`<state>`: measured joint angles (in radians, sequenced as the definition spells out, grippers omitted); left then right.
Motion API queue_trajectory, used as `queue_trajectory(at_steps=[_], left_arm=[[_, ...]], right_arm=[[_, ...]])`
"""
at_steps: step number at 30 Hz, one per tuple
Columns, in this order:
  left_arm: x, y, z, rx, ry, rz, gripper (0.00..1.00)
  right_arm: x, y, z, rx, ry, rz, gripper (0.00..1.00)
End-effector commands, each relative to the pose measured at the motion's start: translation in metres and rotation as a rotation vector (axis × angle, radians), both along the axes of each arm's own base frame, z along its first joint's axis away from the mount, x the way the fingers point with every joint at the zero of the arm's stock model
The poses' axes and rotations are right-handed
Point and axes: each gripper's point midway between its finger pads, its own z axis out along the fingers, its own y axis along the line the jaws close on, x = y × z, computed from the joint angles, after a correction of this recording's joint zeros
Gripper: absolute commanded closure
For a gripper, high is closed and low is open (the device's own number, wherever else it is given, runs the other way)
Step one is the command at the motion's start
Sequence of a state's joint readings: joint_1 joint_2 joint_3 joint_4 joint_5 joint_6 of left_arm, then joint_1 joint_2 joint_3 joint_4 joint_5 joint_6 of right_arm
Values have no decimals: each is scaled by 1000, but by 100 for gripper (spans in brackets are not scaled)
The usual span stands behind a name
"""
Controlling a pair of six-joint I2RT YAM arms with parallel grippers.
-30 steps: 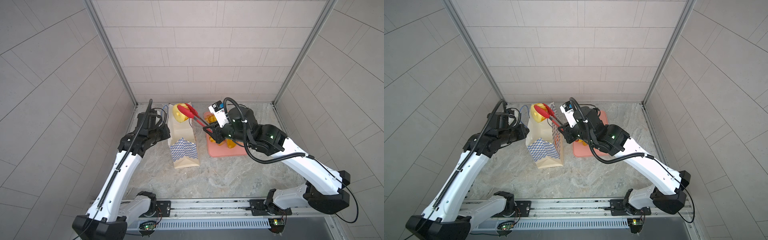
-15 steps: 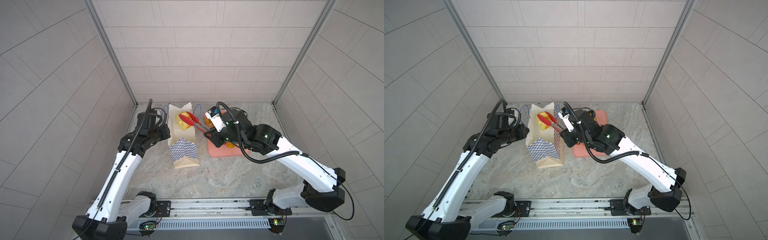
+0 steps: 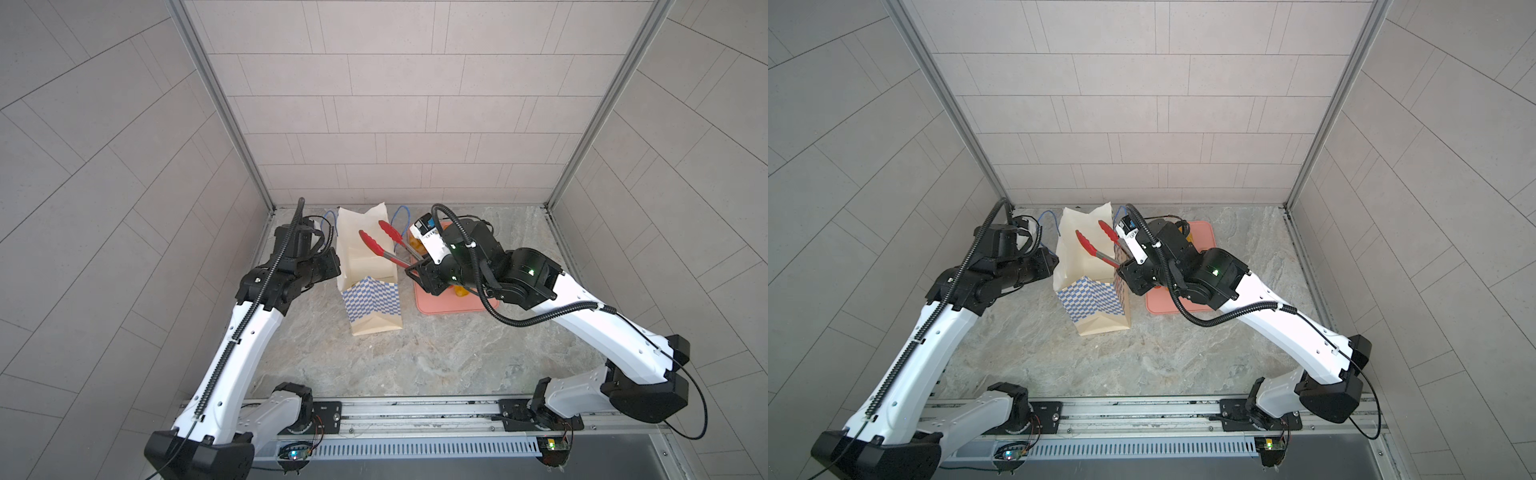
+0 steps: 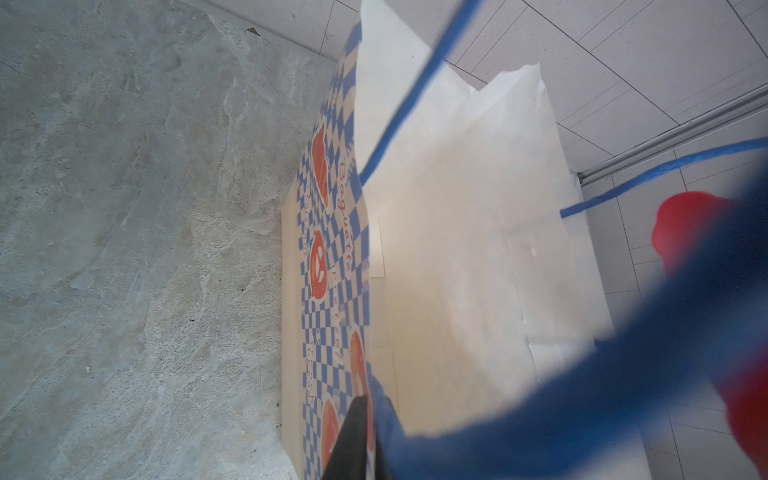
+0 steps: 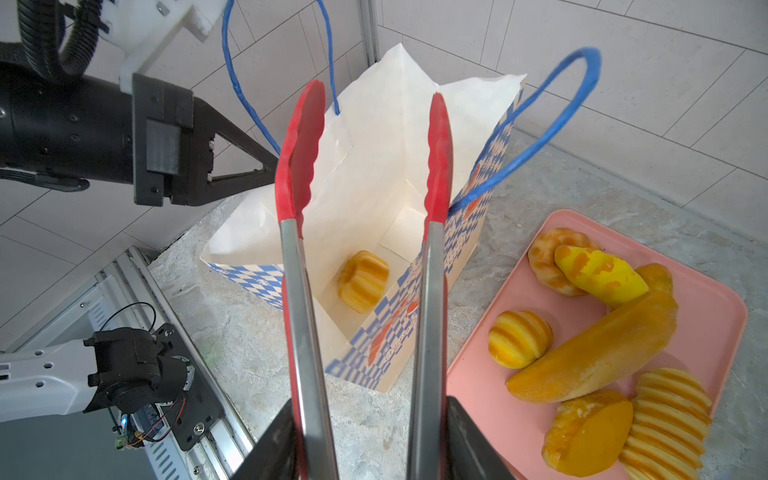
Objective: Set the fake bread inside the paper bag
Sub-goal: 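Lower the bread into the bag opening and open the tongs, then withdraw the empty tongs from the bag back over the pink tray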
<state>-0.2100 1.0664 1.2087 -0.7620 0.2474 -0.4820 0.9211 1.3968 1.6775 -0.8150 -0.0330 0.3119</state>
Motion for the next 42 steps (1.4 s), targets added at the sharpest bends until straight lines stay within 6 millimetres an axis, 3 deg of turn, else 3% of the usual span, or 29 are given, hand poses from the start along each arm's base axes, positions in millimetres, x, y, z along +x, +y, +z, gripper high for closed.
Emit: queue_trajectory(at_steps=[1,15,26,35,42], left_arm=[[-2,-2,1,-7,-10,-6,87],[-3,0,2,-2,-9,-4,87],[-3,-1,1,1,-5,-6,87],[-3,-1,1,3,-4,-8,87],[-3,-1,0,3,-2,-9,87]], right_arm=[[1,-1,27,57,-63,-8,48],[-4,-5,48,115,-100,-1,50],[-6,-14,77,183,-184,-13,51],[1,-48,100,165,-298,-136,54],[6,-75,106,122,-362,-236,54]])
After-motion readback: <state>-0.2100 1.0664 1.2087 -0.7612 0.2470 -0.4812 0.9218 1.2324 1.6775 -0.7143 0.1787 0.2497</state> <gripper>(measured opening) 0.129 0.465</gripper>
